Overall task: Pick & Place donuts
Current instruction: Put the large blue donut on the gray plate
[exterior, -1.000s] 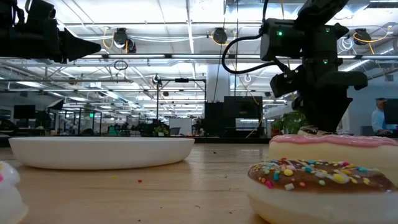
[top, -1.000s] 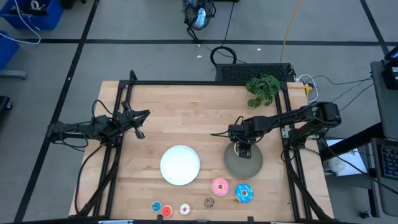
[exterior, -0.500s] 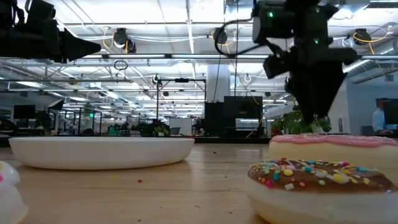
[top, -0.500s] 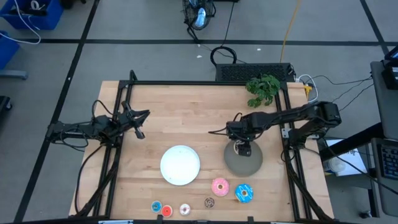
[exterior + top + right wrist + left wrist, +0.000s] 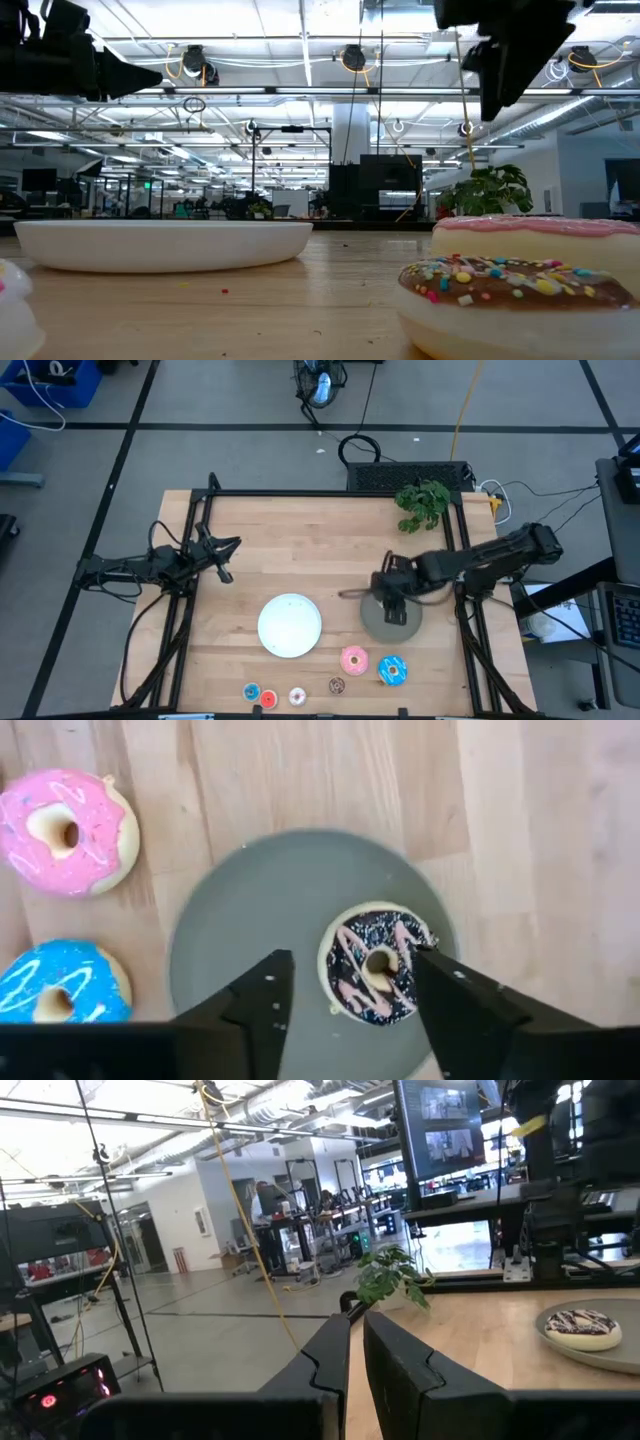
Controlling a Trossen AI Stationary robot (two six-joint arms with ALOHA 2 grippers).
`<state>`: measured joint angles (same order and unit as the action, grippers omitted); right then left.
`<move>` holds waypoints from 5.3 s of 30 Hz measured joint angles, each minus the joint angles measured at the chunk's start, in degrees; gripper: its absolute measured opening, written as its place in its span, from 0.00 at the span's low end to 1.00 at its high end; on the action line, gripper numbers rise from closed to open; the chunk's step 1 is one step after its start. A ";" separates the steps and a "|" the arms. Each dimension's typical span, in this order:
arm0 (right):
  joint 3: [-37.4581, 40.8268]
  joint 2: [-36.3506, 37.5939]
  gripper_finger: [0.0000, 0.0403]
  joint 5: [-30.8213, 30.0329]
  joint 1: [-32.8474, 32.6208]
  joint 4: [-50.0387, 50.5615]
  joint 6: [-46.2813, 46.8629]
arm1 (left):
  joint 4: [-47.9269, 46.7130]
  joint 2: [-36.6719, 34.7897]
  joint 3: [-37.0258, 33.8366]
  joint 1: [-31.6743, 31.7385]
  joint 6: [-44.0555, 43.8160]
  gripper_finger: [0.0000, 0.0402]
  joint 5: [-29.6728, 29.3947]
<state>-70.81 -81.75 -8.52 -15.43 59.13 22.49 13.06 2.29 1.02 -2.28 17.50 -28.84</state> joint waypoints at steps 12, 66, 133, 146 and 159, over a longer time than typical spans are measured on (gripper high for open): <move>6.69 0.02 0.02 -9.46 -11.43 -4.90 5.50 | 0.28 0.01 0.00 0.02 -0.12 0.10 -0.08; -8.76 -14.29 0.00 4.04 -28.10 -5.68 11.67 | 0.52 0.01 0.00 0.02 -1.41 0.10 -0.20; 15.10 -14.43 0.59 5.86 -25.87 -34.82 9.49 | 0.48 -0.01 0.00 0.00 -1.14 0.10 -0.24; 19.33 -14.45 0.57 7.67 -25.84 -39.97 10.88 | 0.21 -0.01 0.00 0.02 -1.19 0.10 -0.23; 15.40 -14.52 0.08 22.12 -22.44 -38.69 8.43 | 0.20 0.01 0.00 0.02 -1.23 0.10 -0.24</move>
<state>-55.41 -96.27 13.60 -37.87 20.43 30.92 13.26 2.30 1.01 -2.26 16.27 -29.08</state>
